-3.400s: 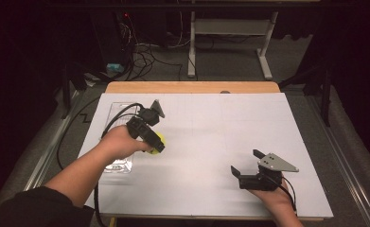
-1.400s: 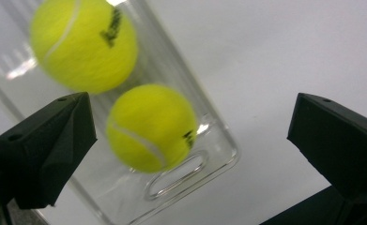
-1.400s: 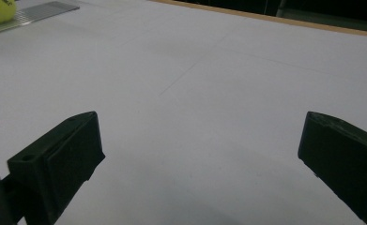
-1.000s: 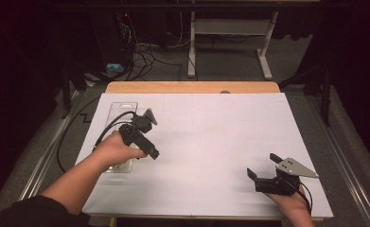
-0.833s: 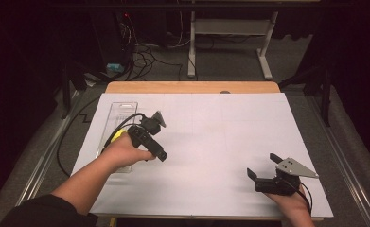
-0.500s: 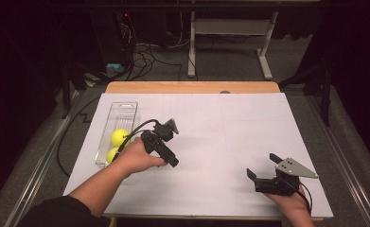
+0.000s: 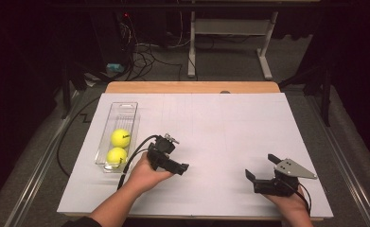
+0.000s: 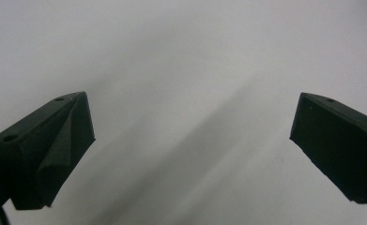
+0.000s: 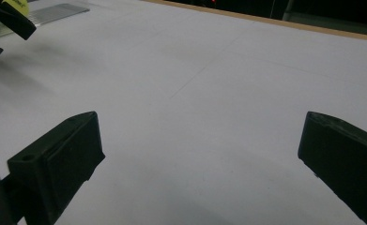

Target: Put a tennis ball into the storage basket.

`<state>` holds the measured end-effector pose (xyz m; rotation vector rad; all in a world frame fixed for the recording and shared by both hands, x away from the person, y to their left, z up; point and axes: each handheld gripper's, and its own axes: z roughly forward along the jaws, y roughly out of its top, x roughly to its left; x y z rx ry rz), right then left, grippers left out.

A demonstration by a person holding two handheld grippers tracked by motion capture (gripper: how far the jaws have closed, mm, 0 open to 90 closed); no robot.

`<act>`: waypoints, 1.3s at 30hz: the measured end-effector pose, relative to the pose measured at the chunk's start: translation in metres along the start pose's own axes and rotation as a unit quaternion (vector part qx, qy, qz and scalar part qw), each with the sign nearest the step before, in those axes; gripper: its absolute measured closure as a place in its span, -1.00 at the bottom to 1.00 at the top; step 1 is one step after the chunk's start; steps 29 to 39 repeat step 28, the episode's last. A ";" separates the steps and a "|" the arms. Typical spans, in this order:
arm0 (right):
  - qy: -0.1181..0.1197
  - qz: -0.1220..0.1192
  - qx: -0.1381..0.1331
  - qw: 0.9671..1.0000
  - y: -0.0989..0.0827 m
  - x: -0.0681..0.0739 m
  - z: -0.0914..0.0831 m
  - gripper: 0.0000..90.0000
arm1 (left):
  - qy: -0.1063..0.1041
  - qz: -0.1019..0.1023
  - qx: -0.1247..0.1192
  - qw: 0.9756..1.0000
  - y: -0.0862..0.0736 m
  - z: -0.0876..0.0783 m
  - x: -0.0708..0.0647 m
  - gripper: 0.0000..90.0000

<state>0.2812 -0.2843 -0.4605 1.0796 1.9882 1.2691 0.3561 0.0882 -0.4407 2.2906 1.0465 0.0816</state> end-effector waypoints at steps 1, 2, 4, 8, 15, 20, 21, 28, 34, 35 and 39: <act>0.001 0.000 -0.001 1.000 0.000 0.001 0.000 -1.00 | -0.005 -0.007 -0.019 1.000 -0.004 0.001 0.001 -0.98; 0.003 0.000 -0.001 1.000 0.000 0.001 0.000 -1.00 | -0.011 -0.013 -0.035 0.999 -0.008 0.002 0.002 -0.97; 0.004 -0.001 -0.002 1.000 0.001 0.002 0.001 -1.00 | -0.018 -0.019 -0.062 0.998 -0.014 0.003 0.004 -0.97; 0.007 -0.003 -0.003 1.000 0.001 0.005 0.002 -1.00 | -0.020 -0.017 -0.118 0.993 -0.028 0.003 0.005 -0.96; 0.006 0.005 -0.017 1.000 0.001 0.009 0.000 -1.00 | -0.010 0.014 -0.209 0.978 -0.043 -0.012 0.006 -0.98; -0.009 0.018 -0.034 0.999 0.003 0.007 -0.012 -1.00 | -0.020 0.025 -0.244 0.969 -0.055 -0.018 0.007 -1.00; -0.013 0.020 -0.037 0.999 0.002 0.006 -0.015 -1.00 | -0.025 0.023 -0.253 0.967 -0.057 -0.019 0.007 -1.00; -0.028 0.034 -0.042 0.998 0.000 -0.001 -0.023 -1.00 | -0.031 0.011 -0.272 0.962 -0.058 -0.020 0.011 -1.00; -0.028 0.034 -0.042 0.998 0.000 -0.001 -0.023 -1.00 | -0.031 0.011 -0.272 0.962 -0.058 -0.020 0.011 -1.00; -0.028 0.034 -0.042 0.998 0.000 -0.001 -0.023 -1.00 | -0.031 0.011 -0.272 0.962 -0.058 -0.020 0.011 -1.00; -0.028 0.034 -0.042 0.998 0.000 -0.001 -0.023 -1.00 | -0.031 0.011 -0.272 0.962 -0.058 -0.020 0.011 -1.00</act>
